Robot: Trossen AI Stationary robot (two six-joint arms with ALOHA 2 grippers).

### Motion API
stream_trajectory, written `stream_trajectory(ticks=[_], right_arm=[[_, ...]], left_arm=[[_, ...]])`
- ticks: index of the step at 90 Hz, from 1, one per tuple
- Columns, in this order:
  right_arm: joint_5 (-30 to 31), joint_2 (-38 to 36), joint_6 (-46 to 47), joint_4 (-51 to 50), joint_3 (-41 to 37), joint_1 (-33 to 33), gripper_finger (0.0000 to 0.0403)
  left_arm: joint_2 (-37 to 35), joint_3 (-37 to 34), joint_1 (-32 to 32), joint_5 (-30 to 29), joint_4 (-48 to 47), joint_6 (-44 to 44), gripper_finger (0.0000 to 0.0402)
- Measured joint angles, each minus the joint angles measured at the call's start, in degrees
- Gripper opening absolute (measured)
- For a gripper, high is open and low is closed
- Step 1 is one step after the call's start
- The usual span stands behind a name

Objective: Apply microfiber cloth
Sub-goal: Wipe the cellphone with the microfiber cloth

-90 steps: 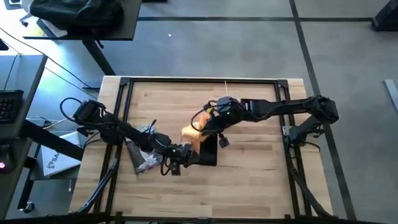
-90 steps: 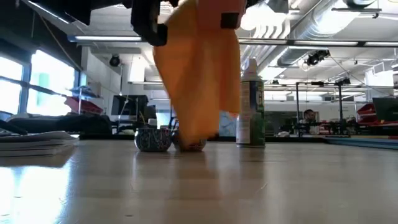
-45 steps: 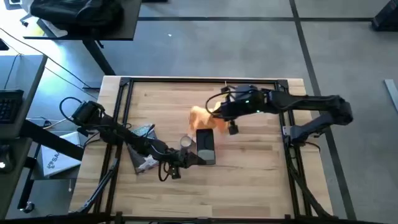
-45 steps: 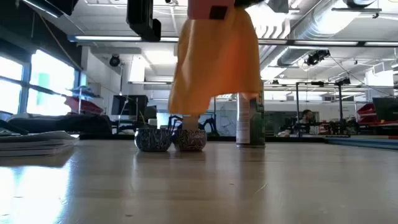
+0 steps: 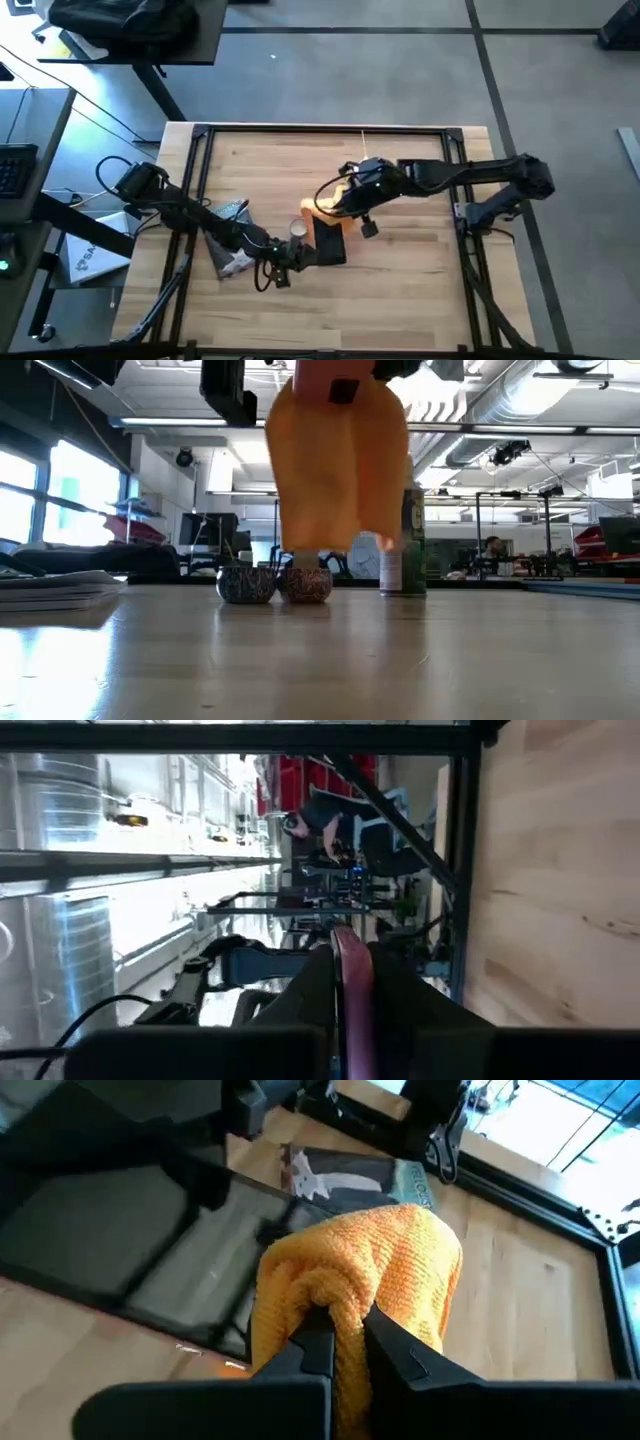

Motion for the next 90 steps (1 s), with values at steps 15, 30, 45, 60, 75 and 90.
stream_trajectory(ticks=[15,30,45,60,75,90], right_arm=[[7.8,0.4,0.2,-0.5,0.0,0.2,0.0000],[15.4,-3.1,0.2,-4.7,-0.1,0.7,0.0000],[19.8,-7.3,0.5,-5.2,-0.2,3.6,0.0000],[20.8,-8.6,3.4,-6.5,-0.2,8.0,0.0000],[18.2,-8.1,7.5,-7.4,-0.2,12.2,0.0000],[15.7,-5.9,11.1,-5.8,-0.1,15.3,0.0000]], left_arm=[[0.0,0.0,-0.1,-2.5,-0.2,-0.5,0.0012],[0.0,0.0,-0.7,-4.8,0.7,1.0,0.0012],[-0.2,0.2,-0.7,-5.9,0.6,0.0,0.0012],[-0.2,0.2,-0.6,-6.5,0.7,-2.6,0.0012],[-0.2,0.2,-0.6,-7.4,1.6,-4.7,0.0012],[-0.2,0.1,0.3,-7.3,1.8,-9.0,0.0012]])
